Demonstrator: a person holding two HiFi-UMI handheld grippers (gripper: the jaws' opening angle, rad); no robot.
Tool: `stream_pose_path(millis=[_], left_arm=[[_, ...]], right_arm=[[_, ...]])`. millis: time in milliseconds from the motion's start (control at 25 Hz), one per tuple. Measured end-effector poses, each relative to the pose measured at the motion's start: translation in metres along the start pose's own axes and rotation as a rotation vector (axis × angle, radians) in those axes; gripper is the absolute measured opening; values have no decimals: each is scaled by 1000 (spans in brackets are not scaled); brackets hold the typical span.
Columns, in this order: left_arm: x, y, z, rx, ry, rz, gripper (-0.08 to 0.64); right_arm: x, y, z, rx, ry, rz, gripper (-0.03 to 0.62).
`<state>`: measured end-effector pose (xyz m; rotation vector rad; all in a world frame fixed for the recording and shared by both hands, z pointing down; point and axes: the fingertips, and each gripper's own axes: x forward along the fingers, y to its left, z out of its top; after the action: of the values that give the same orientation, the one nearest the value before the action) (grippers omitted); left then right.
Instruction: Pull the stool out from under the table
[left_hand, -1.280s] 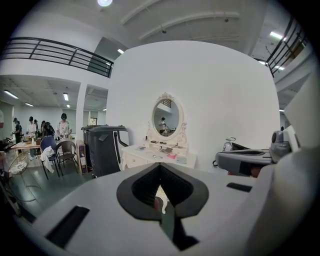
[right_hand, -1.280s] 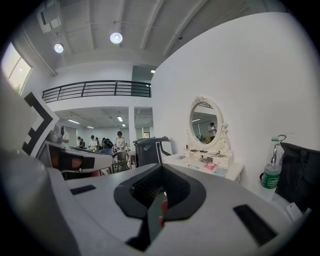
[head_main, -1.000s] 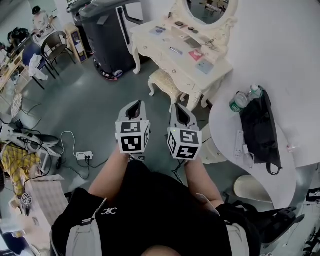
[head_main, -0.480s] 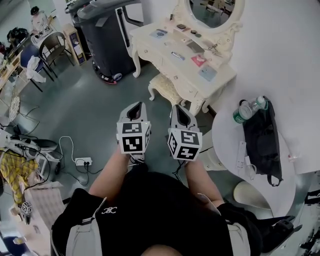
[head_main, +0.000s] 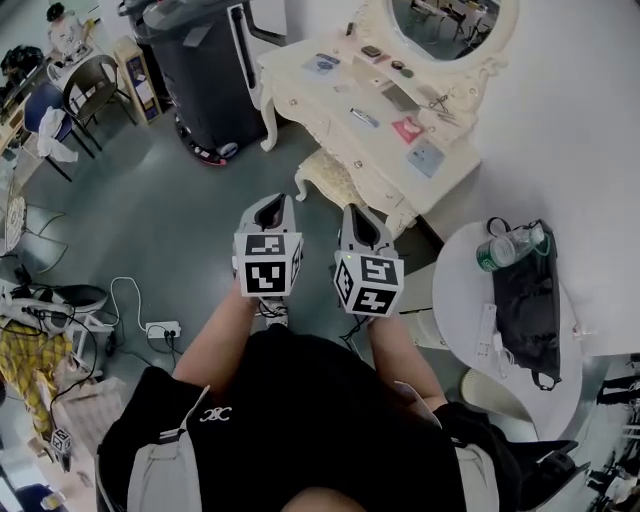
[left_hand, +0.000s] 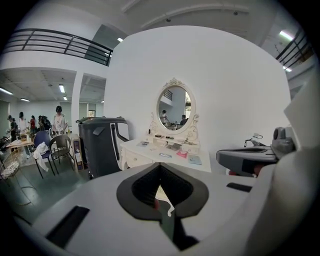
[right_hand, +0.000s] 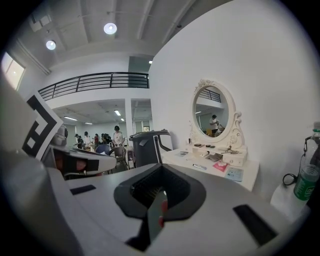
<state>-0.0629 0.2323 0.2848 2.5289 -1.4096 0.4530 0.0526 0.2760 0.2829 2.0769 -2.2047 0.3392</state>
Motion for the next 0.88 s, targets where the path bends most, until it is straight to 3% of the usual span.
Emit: stream_pose_path(millis=[520, 880], left_arm=[[84, 83, 28, 12, 9, -102, 0], [130, 95, 12, -12, 75, -172, 0]], right_arm=[[107, 27, 25, -7, -3, -86, 2], [139, 6, 7, 16, 64, -173, 2]])
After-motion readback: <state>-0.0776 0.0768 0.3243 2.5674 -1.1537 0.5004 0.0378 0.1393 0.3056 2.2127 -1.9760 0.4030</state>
